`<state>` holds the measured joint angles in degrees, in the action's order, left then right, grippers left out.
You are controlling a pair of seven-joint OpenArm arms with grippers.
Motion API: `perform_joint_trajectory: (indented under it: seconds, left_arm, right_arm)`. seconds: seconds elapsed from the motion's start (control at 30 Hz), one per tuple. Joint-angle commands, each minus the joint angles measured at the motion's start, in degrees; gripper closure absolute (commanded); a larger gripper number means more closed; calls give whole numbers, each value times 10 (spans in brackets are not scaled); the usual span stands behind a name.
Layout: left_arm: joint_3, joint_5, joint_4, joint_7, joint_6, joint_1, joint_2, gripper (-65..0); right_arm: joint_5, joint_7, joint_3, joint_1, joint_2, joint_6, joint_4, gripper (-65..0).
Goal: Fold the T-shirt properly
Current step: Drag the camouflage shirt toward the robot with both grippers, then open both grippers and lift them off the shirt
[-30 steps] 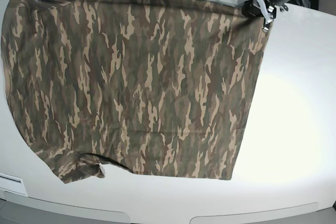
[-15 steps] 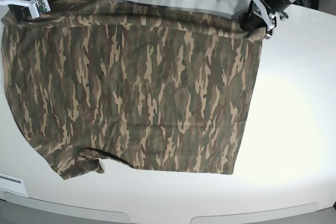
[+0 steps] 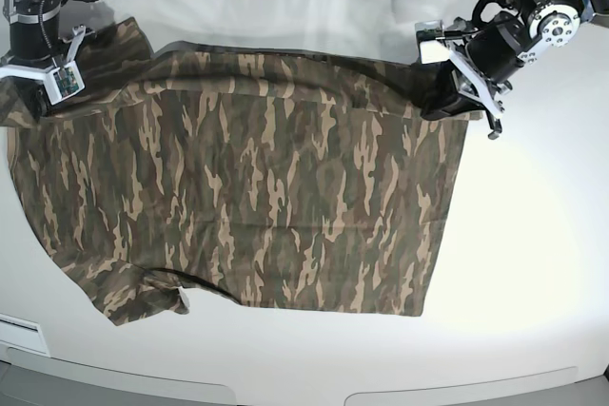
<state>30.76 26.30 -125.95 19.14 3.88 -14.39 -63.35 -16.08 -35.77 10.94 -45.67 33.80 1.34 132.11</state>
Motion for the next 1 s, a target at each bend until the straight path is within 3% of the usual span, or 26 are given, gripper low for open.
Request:
perform_joint_trajectory:
  seconds: [0.0, 0.1, 0.37, 0.53, 0.77, 0.8, 0.9, 0.97]
  left_arm:
    - [-5, 1, 6, -3, -9, 12, -5, 0]
    - [-5, -10, 42, -20, -9, 33, 12, 0]
    - [-5, -48, 114, -50, -8, 86, 49, 0]
    - [-5, -55, 116, -57, 9, 94, 53, 0]
    - [-5, -66, 125, -72, 14, 100, 53, 0]
    - [-5, -71, 129, -71, 11, 105, 54, 0]
    - [-5, -110, 144, -71, -53, 108, 57, -235]
    - [-5, -143, 147, -62, -104, 107, 67, -271]
  right_arm:
    - [0, 11, 5, 9, 7, -2, -5, 0]
    - [22, 18, 5, 42, 7, -25, -42, 0]
    - [58, 18, 5, 105, 7, -34, -98, 0]
    - [101, 32, 5, 127, 7, -80, -108, 0]
    - [121, 32, 5, 171, 7, -82, -162, 0]
    - [129, 30, 5, 177, 7, -75, -167, -26]
    - [131, 30, 5, 187, 6, -31, -171, -275]
    - [131, 30, 5, 192, 6, -2, -171, -302]
